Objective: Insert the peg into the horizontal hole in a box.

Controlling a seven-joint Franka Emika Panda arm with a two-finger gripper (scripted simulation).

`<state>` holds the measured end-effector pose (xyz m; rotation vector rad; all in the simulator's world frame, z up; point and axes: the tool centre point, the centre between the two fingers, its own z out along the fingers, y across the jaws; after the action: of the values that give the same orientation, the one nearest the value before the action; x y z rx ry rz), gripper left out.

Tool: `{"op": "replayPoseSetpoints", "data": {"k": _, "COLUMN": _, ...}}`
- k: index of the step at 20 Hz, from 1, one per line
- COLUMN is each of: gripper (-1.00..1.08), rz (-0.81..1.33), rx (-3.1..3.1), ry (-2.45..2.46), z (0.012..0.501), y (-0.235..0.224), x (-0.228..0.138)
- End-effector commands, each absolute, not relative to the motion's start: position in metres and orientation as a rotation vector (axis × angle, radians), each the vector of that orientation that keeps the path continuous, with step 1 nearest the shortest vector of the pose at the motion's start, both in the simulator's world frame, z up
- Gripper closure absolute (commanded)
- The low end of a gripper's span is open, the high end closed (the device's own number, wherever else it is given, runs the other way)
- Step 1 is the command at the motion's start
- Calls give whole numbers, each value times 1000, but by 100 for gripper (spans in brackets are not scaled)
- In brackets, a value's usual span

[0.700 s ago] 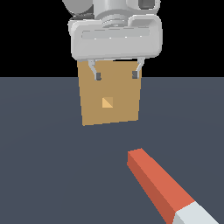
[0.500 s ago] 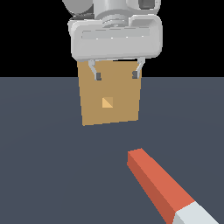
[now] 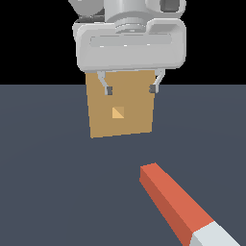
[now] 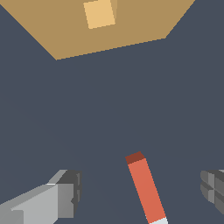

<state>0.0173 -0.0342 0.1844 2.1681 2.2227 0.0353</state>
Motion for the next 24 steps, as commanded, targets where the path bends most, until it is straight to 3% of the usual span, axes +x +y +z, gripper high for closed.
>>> {"op": "replayPoseSetpoints", "data": {"k": 1, "gripper": -92, "rz": 33, "rx": 2150, "ry": 2243, "z": 178, "y": -47, "x": 20}}
{"op": "replayPoseSetpoints", "data": {"k": 24, "gripper": -92, "rz": 10, "rx": 1881, "ry": 2506, "z": 95, "y": -201, "x": 82}}
